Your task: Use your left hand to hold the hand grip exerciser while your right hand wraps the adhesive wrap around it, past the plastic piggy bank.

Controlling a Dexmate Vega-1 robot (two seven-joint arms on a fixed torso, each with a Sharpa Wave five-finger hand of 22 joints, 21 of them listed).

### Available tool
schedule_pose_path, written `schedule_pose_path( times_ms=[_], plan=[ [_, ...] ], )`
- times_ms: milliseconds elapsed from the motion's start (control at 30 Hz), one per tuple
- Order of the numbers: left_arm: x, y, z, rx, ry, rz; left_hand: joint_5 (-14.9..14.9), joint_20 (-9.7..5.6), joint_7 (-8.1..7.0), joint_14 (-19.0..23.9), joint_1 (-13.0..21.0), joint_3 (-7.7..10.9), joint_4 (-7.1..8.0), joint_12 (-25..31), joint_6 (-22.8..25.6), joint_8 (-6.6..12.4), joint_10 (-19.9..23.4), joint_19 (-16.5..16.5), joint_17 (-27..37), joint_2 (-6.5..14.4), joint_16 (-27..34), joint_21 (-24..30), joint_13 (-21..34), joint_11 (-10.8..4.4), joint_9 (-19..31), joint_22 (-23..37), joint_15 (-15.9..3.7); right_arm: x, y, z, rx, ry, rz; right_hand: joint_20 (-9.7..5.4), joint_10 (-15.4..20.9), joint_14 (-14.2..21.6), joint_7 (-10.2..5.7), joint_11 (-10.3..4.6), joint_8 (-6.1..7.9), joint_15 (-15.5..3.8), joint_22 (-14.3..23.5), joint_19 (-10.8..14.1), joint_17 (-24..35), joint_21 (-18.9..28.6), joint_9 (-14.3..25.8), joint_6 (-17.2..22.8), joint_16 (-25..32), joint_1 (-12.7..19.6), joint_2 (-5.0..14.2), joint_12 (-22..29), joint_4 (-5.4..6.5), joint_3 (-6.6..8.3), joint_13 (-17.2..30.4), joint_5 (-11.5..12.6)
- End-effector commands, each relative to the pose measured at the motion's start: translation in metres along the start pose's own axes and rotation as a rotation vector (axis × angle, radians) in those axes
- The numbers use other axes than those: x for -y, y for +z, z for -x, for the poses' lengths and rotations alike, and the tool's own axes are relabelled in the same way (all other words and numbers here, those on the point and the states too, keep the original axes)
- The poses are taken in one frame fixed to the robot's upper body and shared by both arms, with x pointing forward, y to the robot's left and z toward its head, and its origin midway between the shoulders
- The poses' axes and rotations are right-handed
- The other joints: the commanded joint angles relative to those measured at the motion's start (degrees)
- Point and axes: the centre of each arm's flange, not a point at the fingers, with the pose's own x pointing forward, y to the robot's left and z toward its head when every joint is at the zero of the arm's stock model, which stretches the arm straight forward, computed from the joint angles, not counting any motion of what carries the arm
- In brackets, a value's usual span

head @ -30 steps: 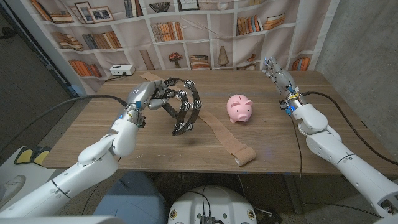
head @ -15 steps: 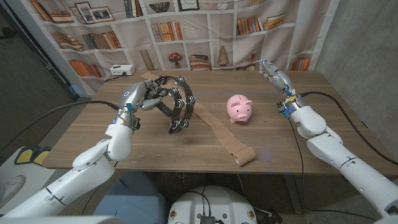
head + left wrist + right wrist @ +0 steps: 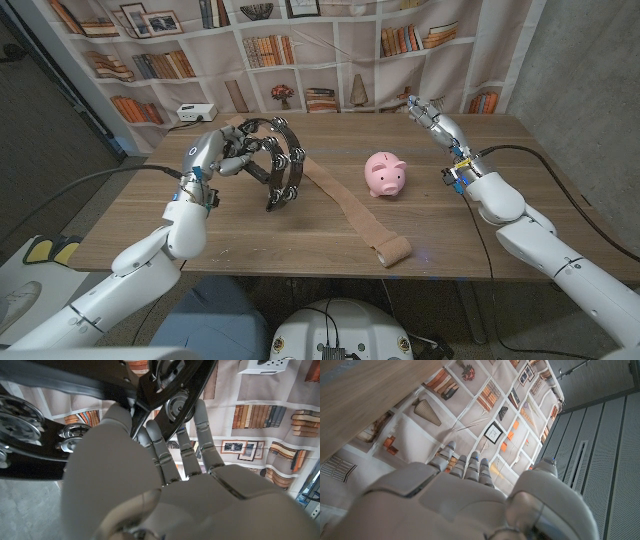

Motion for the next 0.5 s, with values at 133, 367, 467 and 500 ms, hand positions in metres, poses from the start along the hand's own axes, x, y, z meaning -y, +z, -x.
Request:
schedule_pose_path(
  times_ms=[133,367,467,500],
  plan=[
    [-0.005,-0.009,0.005,-0.015,0.040,0.030,8.2,-3.63,1.28,16.4,5.8,-0.31,-0.01,-0.5,0.2,-0.35,-0.2,3.3,18.1,5.1,15.0,1.0,-0.1,1.04,0.1,-0.8,-13.45,-0.010,0.020,0.005,0.023,0.090,0.071,-0.06,0.6,0.2,0.02,-0.02,0.15,-1.33,0.3,0.6,0.0,0.2,0.2,0.3,0.2,1.1,-0.20,0.5,-0.77,0.02,0.3,-0.1],
    [-0.004,-0.012,0.010,-0.016,0.052,0.030,8.4,-3.26,1.50,16.4,6.1,-0.51,0.06,-0.9,0.1,-0.48,-0.4,3.0,17.9,5.2,14.8,1.7,-0.2,1.30,0.5,-1.8,-13.19,-0.014,0.028,0.009,0.040,0.141,0.112,0.12,0.9,0.3,-0.04,-0.52,0.16,-1.47,0.3,0.6,0.0,0.2,0.2,0.5,0.2,1.3,-0.25,0.5,-0.92,0.10,0.3,-0.2],
    [-0.006,-0.014,0.010,-0.019,0.066,0.035,8.5,-3.12,1.76,16.1,6.2,-0.63,0.08,-1.0,-0.1,-0.53,-0.4,2.7,18.0,5.3,14.7,2.0,-0.3,1.45,0.8,-2.1,-12.89,-0.015,0.030,0.011,0.044,0.145,0.133,0.11,1.5,0.4,-0.35,-0.97,0.23,-1.64,0.3,0.6,0.0,0.2,0.2,0.7,0.2,1.5,-0.29,0.7,-1.05,0.19,0.4,-0.2],
    [-0.008,-0.014,0.010,-0.019,0.076,0.031,8.5,-3.00,1.84,16.0,6.2,-0.68,0.10,-0.9,-0.2,-0.59,-0.5,2.5,18.0,5.3,14.7,2.1,0.0,1.56,0.8,-2.3,-12.70,-0.015,0.031,0.013,0.046,0.156,0.144,0.14,1.5,0.5,-0.33,-0.96,0.24,-1.65,0.3,0.6,0.0,0.2,0.2,0.8,0.2,1.5,-0.29,0.7,-1.07,0.21,0.4,-0.2]
  ],
)
